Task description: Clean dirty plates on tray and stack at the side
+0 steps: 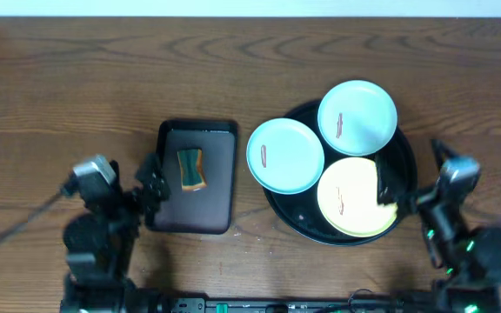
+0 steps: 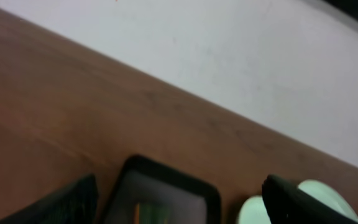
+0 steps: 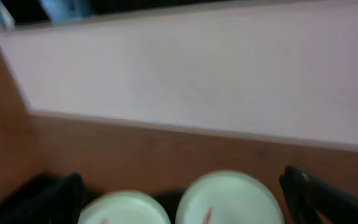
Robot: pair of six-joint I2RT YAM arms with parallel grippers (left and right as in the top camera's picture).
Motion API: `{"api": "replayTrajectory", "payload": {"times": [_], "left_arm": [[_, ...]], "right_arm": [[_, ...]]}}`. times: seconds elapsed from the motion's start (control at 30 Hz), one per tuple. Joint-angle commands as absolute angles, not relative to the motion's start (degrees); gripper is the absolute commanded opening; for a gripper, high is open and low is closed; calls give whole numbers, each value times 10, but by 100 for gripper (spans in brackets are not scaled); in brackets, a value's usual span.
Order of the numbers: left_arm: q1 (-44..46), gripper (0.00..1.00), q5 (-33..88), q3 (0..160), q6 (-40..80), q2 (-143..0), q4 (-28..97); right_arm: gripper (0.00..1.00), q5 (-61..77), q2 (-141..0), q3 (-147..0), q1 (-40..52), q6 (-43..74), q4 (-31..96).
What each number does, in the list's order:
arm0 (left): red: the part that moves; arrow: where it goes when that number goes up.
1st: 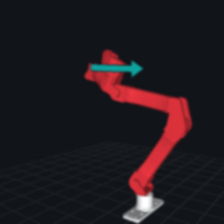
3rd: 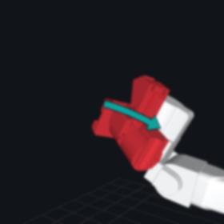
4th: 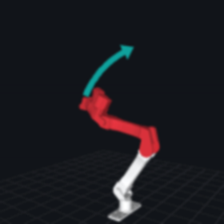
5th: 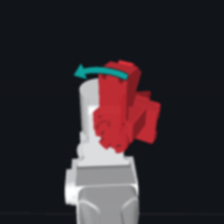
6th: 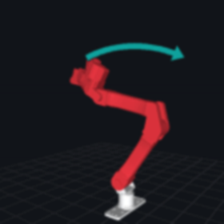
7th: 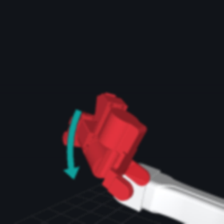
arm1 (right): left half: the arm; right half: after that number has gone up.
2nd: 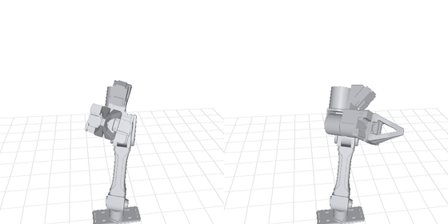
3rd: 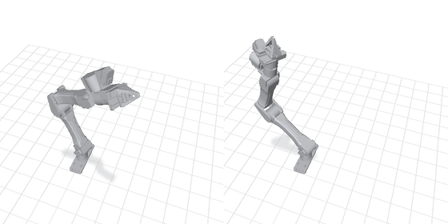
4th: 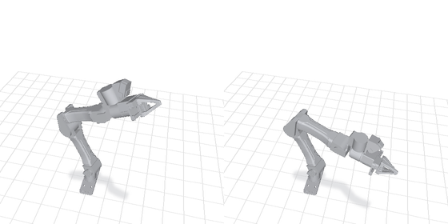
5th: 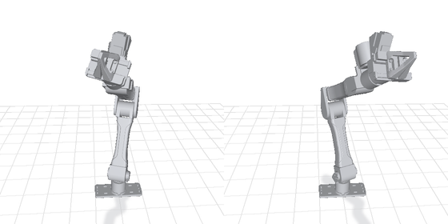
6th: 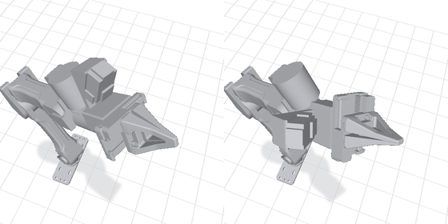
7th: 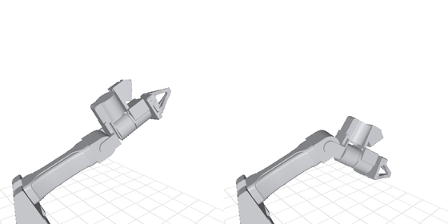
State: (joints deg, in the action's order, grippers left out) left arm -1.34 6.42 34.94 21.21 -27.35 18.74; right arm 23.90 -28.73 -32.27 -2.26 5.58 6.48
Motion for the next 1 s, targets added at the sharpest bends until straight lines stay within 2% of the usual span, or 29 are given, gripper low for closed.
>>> {"api": "replayTrajectory", "payload": {"times": [0.0, 0.1, 0.23, 0.5, 0.53, 0.6, 0.77, 0.93, 0.97], "left_arm": [[-13, 85, 93, 489, 215, -377, 270], [-13, 85, 99, 601, 215, -477, 389], [-13, 86, 99, 657, 210, -578, 452], [1, 85, 145, 648, 214, -730, 485], [6, 82, 143, 648, 214, -748, 488], [18, 77, 142, 648, 213, -788, 488], [39, 60, 45, 648, 213, -871, 492], [40, 49, 48, 646, 215, -945, 471], [44, 44, 60, 646, 215, -975, 453]], "right_arm": [[99, 305, -426, -477, -18, 67, 145], [99, 329, -557, -627, -17, 66, 274], [99, 329, -702, -769, -4, -4, 401], [99, 373, -827, -802, -1, 51, 427], [98, 378, -841, -802, 3, 51, 430], [85, 375, -863, -802, 17, 51, 441], [73, 256, -922, -802, 86, 51, 495], [69, 210, -945, -802, 118, 51, 509], [68, 210, -947, -802, 119, 54, 504]]}}
